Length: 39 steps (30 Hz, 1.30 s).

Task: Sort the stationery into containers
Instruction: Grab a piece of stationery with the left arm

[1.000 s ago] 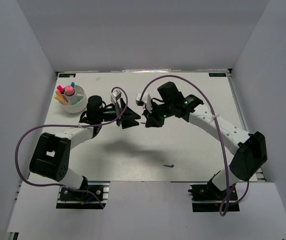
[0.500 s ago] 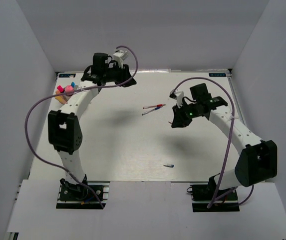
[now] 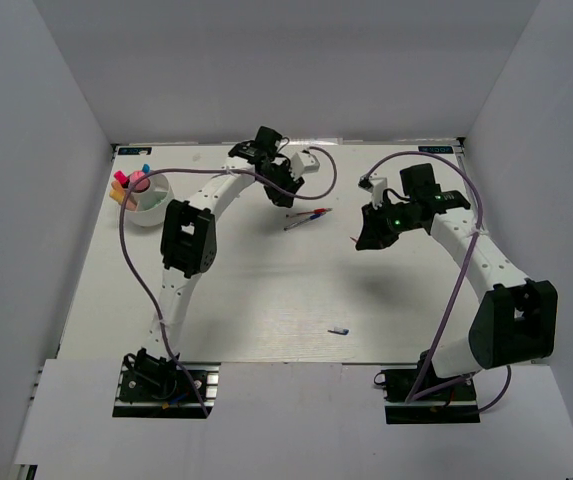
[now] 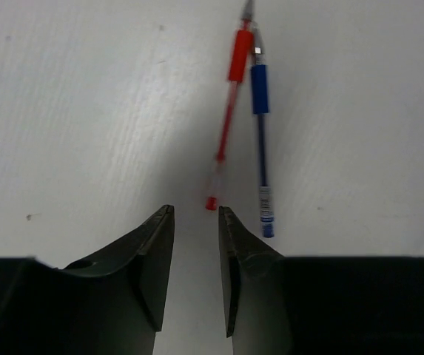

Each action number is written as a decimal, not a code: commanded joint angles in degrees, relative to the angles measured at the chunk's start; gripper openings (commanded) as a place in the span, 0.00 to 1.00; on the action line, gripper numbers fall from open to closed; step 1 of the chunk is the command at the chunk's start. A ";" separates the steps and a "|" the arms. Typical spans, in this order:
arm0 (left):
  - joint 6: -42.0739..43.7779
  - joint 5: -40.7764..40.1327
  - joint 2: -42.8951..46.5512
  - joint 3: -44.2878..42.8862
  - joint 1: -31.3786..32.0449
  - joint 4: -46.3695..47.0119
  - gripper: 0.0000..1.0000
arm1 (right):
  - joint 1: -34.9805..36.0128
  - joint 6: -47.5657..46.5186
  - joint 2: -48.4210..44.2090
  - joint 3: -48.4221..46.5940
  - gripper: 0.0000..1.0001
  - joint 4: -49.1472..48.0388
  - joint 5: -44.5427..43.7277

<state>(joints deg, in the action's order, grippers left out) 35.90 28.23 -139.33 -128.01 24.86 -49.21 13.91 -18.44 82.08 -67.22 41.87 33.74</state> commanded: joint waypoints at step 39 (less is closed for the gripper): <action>8.66 -1.77 -5.78 -2.07 3.35 -2.03 0.39 | -1.43 -1.25 3.26 -3.44 0.00 1.90 4.85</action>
<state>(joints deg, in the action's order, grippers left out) 44.95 24.86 -144.11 -128.97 27.94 -52.53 12.75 -18.65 85.14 -68.40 43.24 37.36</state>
